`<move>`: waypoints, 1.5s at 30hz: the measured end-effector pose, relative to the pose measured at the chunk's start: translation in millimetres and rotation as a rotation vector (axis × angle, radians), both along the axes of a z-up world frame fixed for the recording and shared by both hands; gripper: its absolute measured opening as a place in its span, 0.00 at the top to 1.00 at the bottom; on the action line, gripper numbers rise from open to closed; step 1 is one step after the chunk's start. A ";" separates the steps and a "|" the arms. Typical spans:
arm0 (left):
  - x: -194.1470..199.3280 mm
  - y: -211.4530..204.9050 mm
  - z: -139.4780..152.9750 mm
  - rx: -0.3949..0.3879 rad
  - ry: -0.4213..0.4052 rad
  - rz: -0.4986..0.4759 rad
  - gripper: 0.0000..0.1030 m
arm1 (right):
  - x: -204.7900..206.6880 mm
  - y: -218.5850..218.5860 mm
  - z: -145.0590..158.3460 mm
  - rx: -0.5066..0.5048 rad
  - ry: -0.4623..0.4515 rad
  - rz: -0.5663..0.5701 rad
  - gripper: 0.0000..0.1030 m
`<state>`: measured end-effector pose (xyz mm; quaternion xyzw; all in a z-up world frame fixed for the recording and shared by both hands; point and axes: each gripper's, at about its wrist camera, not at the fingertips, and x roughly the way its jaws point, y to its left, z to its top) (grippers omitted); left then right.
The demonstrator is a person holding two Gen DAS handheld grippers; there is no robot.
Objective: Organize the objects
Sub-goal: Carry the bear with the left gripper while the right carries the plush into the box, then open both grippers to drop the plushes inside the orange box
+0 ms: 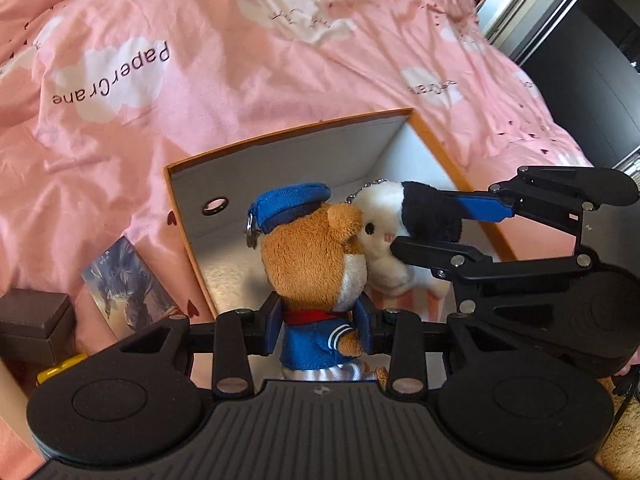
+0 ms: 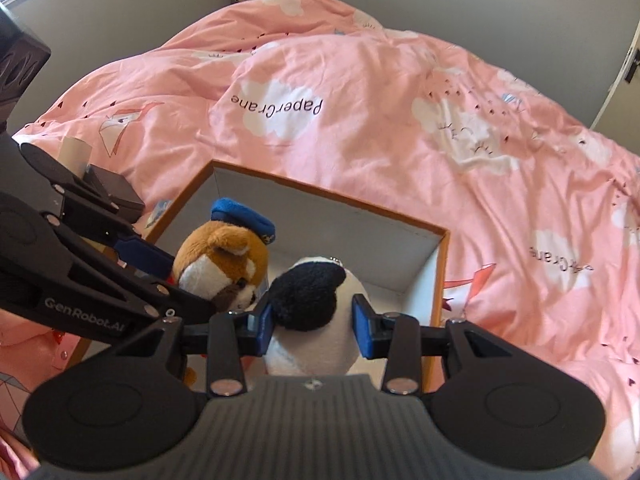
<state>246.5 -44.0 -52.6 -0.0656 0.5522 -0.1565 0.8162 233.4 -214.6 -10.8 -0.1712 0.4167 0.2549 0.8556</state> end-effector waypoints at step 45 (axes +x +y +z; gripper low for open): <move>-2.4 30.2 29.0 0.105 -0.161 0.083 0.55 | 23.5 55.5 -60.2 -0.103 -0.117 0.132 0.57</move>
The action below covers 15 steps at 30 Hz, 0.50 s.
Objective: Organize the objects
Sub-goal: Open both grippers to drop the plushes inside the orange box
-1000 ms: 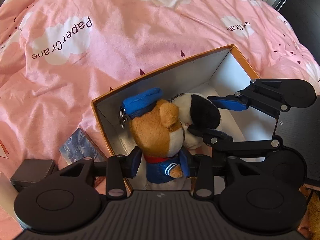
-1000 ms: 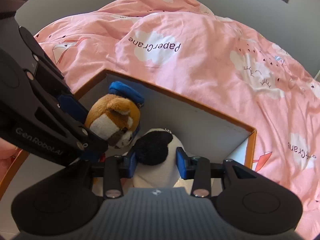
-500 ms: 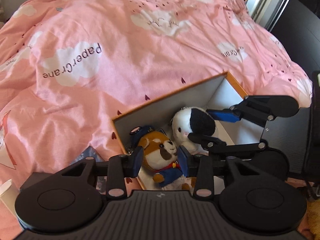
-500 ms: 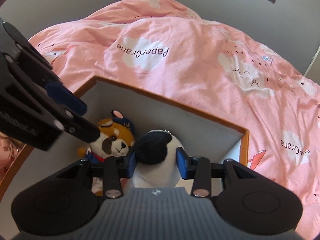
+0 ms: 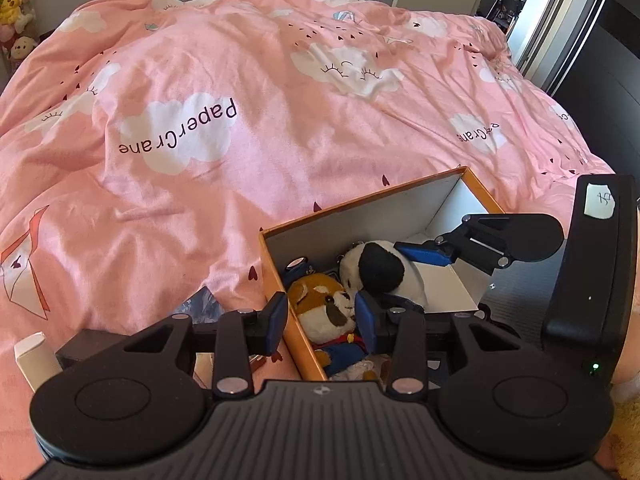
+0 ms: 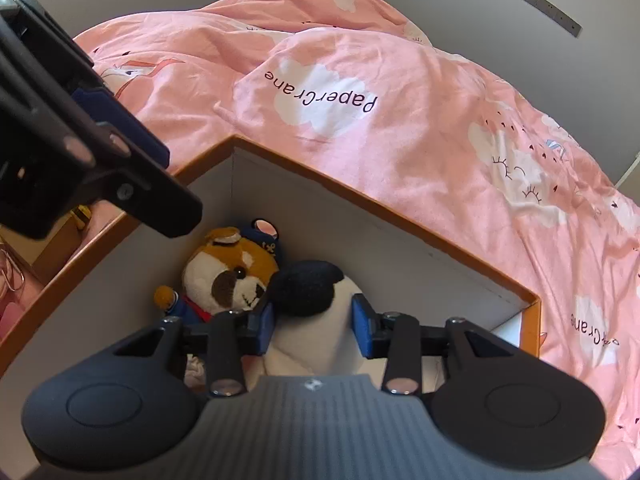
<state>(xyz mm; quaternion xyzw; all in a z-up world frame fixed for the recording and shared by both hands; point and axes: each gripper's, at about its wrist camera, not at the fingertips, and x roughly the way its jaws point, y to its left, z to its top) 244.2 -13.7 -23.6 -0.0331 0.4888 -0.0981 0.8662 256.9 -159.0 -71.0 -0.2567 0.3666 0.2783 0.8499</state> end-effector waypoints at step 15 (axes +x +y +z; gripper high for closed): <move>-50.6 26.2 30.7 0.026 -0.092 0.006 0.55 | -35.5 -9.8 43.8 0.068 -0.028 -0.130 0.40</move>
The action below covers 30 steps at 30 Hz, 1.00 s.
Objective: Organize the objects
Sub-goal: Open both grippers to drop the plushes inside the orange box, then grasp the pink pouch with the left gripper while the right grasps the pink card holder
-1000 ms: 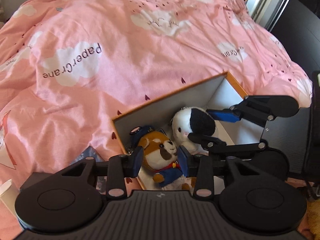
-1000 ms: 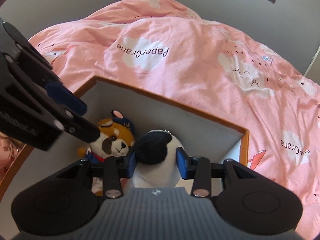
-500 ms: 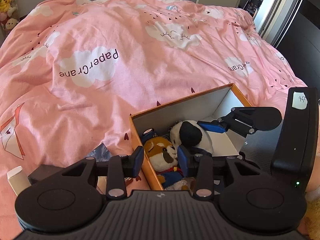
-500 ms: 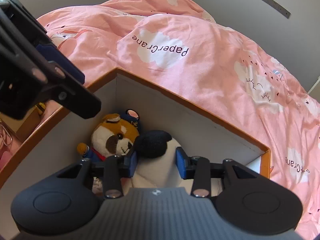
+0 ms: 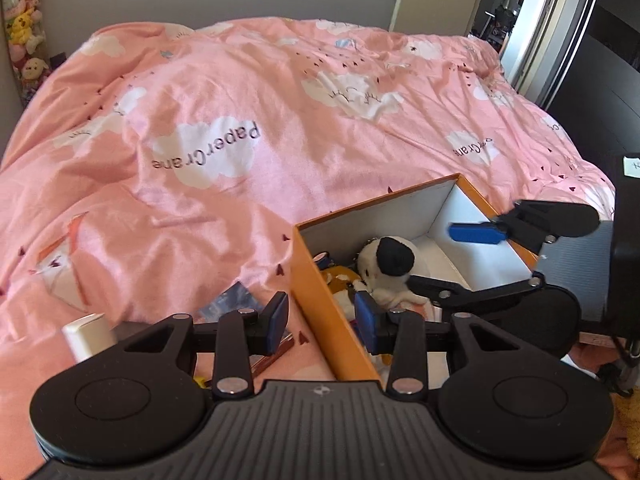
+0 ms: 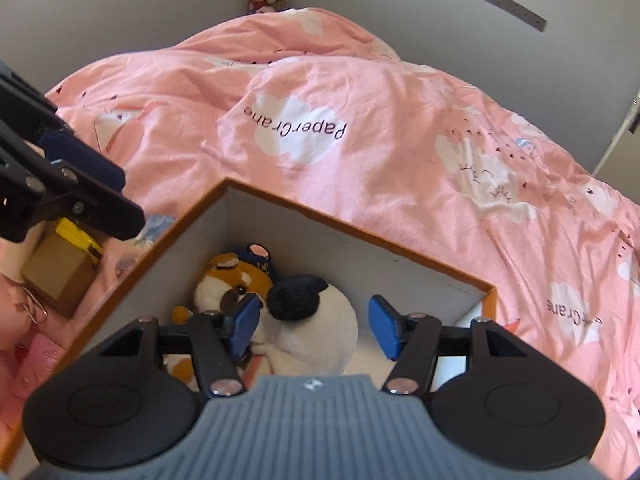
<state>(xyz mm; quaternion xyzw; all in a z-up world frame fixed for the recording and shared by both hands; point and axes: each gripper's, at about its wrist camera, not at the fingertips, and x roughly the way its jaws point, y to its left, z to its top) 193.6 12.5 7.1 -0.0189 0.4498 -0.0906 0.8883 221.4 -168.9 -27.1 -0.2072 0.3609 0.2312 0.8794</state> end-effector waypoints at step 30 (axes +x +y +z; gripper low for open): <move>-82.1 143.0 -100.4 -0.271 0.443 0.391 0.53 | -117.3 131.4 -38.9 -0.022 0.311 0.133 0.52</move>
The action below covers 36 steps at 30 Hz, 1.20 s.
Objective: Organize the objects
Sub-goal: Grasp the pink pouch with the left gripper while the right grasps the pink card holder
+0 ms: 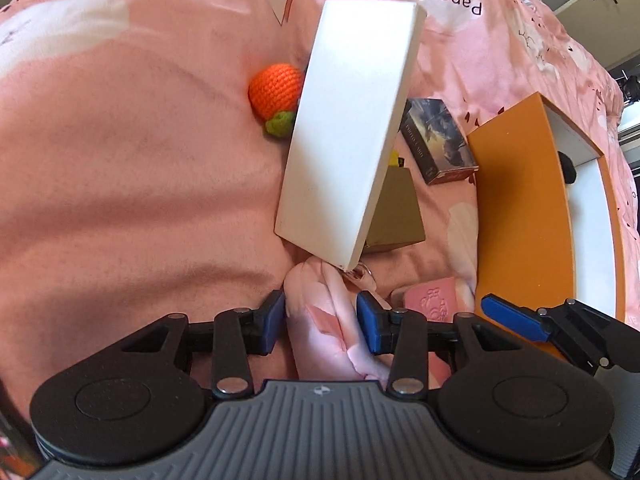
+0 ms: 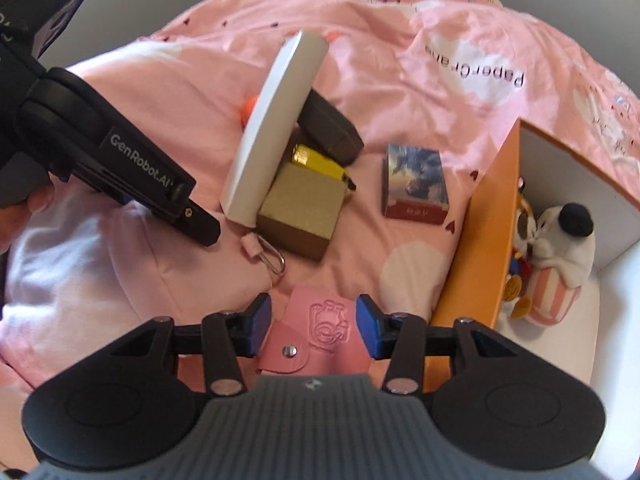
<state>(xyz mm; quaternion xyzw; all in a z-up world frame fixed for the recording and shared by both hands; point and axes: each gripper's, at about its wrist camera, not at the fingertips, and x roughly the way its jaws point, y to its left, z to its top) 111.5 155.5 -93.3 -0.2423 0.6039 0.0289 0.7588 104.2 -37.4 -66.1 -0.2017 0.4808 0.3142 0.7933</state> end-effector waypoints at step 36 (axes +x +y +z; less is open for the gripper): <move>-56.4 -27.1 27.2 0.134 -0.129 0.057 0.60 | -29.9 12.4 -36.5 -0.231 -0.008 0.077 0.60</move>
